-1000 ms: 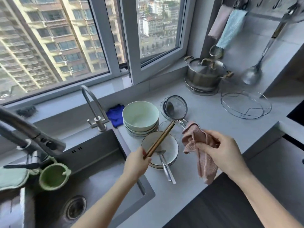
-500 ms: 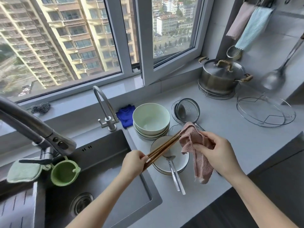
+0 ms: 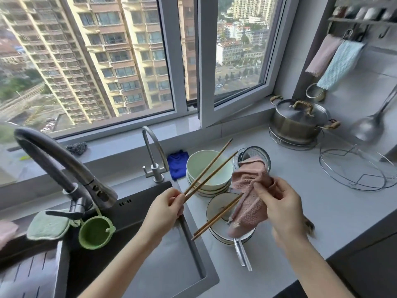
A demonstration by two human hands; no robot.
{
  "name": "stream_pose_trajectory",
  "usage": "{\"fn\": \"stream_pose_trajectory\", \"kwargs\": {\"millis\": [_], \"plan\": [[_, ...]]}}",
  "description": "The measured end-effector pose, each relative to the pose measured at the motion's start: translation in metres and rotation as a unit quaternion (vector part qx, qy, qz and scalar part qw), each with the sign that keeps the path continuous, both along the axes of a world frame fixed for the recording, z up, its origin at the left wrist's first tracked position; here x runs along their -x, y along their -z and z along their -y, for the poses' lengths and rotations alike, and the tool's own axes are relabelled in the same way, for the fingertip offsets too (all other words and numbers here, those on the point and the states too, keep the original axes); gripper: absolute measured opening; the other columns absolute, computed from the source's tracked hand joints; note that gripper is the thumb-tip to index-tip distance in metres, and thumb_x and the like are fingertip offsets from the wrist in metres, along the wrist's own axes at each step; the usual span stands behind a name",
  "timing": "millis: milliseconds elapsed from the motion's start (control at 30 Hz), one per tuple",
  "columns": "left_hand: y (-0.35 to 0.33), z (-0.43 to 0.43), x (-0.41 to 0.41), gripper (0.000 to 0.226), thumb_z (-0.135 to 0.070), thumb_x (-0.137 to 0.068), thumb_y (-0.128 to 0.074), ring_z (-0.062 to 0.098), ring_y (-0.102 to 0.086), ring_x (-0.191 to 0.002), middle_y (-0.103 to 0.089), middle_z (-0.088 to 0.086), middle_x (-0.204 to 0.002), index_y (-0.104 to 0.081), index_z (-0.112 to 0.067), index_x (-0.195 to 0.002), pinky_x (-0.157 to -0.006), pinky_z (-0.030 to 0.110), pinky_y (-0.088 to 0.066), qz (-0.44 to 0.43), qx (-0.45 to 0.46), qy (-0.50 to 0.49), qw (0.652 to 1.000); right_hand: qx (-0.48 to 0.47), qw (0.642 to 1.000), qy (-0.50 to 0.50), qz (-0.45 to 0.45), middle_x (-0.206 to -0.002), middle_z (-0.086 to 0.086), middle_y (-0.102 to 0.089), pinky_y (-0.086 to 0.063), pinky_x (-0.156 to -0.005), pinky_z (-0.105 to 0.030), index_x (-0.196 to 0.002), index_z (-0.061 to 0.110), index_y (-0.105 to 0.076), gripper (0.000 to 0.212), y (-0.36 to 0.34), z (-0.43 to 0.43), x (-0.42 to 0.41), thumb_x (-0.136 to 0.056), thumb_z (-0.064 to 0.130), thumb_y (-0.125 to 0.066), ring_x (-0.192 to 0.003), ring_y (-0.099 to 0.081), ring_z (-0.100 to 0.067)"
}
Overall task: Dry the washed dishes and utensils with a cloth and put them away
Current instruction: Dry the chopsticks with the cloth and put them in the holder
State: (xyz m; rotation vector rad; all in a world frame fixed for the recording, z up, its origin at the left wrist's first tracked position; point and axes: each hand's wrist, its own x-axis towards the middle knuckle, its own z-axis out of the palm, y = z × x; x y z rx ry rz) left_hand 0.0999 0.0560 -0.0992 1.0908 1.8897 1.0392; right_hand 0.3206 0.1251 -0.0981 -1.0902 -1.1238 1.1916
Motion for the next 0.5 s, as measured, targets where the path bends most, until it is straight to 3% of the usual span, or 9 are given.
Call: {"fn": "stream_pose_trajectory", "kwargs": {"millis": [67, 133, 267, 500], "plan": [[-0.018, 0.004, -0.004, 0.02, -0.02, -0.096, -0.05, 0.006, -0.041, -0.043, -0.053, -0.003, -0.054, -0.062, -0.012, -0.082, -0.042, 0.019, -0.033, 0.044, -0.02, 0.006, 0.999, 0.004, 0.997, -0.07, -0.033, -0.082, 0.012, -0.074, -0.05, -0.063, -0.012, -0.084, 0.038, -0.073, 0.018, -0.008, 0.013, 0.036, -0.074, 0.022, -0.074, -0.076, -0.068, -0.002], [-0.032, 0.008, -0.008, 0.03, -0.018, -0.097, -0.048, 0.006, -0.036, -0.041, -0.047, -0.007, -0.046, -0.058, -0.009, -0.071, -0.044, 0.022, -0.03, 0.053, -0.043, 0.009, 0.998, -0.017, 0.99, -0.13, -0.045, -0.089, 0.012, -0.074, -0.049, -0.07, -0.013, -0.092, 0.033, -0.072, 0.021, -0.013, 0.024, 0.074, -0.074, 0.023, -0.074, -0.084, -0.068, -0.001], [-0.051, 0.022, 0.004, 0.038, -0.017, -0.095, -0.051, 0.01, -0.038, -0.047, -0.045, -0.004, -0.047, -0.054, -0.004, -0.06, -0.052, 0.029, -0.031, -0.054, -0.079, -0.008, 0.995, -0.09, 0.987, -0.13, -0.022, -0.08, 0.016, -0.067, -0.05, -0.072, -0.016, -0.089, 0.024, -0.058, 0.032, -0.02, 0.035, 0.134, -0.081, -0.004, -0.069, -0.078, -0.064, 0.001], [-0.077, 0.068, 0.062, 0.033, -0.019, -0.097, -0.05, 0.01, -0.033, -0.04, -0.045, -0.002, -0.049, -0.062, 0.002, -0.075, -0.039, 0.017, -0.027, -0.037, -0.057, -0.019, 0.997, 0.032, 0.983, -0.111, -0.143, -0.096, -0.015, -0.066, -0.059, -0.075, -0.042, -0.068, 0.033, -0.058, 0.043, -0.052, 0.033, 0.198, -0.084, -0.006, -0.064, -0.086, -0.069, -0.03]]}}
